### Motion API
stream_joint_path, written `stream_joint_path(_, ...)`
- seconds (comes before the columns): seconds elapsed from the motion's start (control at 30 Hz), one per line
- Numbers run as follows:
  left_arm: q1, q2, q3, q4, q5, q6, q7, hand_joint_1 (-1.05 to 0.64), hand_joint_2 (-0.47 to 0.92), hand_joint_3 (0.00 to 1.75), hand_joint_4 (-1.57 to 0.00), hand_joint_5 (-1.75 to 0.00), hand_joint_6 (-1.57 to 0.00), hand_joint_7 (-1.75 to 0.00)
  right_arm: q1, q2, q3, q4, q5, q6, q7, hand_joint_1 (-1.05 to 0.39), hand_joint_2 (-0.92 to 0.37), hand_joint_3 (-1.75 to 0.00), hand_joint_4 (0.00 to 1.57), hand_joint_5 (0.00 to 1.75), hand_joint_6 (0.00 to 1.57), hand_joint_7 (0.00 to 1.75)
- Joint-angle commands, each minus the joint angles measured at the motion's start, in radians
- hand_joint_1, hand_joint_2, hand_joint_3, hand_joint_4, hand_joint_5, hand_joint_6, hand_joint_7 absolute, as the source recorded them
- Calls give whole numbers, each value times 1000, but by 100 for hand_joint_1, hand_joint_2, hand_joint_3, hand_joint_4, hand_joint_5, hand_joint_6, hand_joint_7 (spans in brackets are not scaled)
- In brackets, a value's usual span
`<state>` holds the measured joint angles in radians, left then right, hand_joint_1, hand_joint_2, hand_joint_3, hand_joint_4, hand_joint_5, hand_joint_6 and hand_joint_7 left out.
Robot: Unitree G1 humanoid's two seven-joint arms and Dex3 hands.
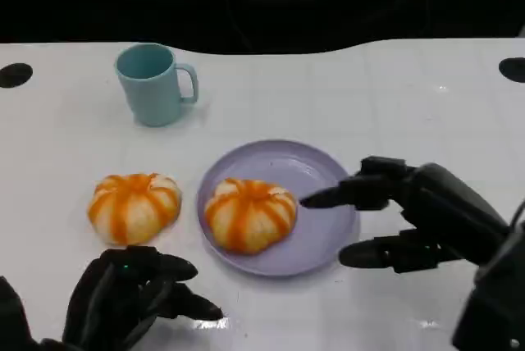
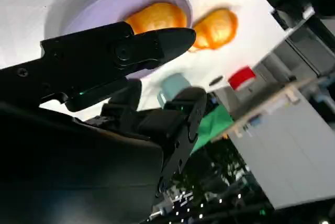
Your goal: Grasp the bread from the table and place it into the plate.
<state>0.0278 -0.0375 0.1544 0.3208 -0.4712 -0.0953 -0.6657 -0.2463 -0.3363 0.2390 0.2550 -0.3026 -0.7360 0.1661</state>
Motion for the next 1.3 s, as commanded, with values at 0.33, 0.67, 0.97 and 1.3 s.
stream_joint_path(0.33, 7, -1, -5, -22, 2, 14, 20, -96, 81, 0, -157, -19, -154, 0, 256, -53, -85, -218, 388, 189, 171, -45, -92, -24, 57, 172, 59, 131)
stream_joint_path(0.67, 16, 0, -1, -36, -4, 32, 25, -97, 80, 0, -157, -20, -155, 0, 413, -53, -146, -403, 505, 426, 271, -43, -92, -28, 60, 175, 59, 136)
stream_joint_path(0.97, 15, 9, 4, -31, -1, 22, 13, -97, 81, 0, -157, -21, -155, 0, 395, 4, -151, -350, 491, 434, 289, -43, -92, -27, 64, 175, 56, 147)
stream_joint_path(1.3, 9, 16, 5, -15, 3, 8, 7, -97, 82, 1, -157, -21, -154, 0, 378, 39, -154, -296, 466, 397, 299, -44, -92, -28, 68, 175, 55, 151)
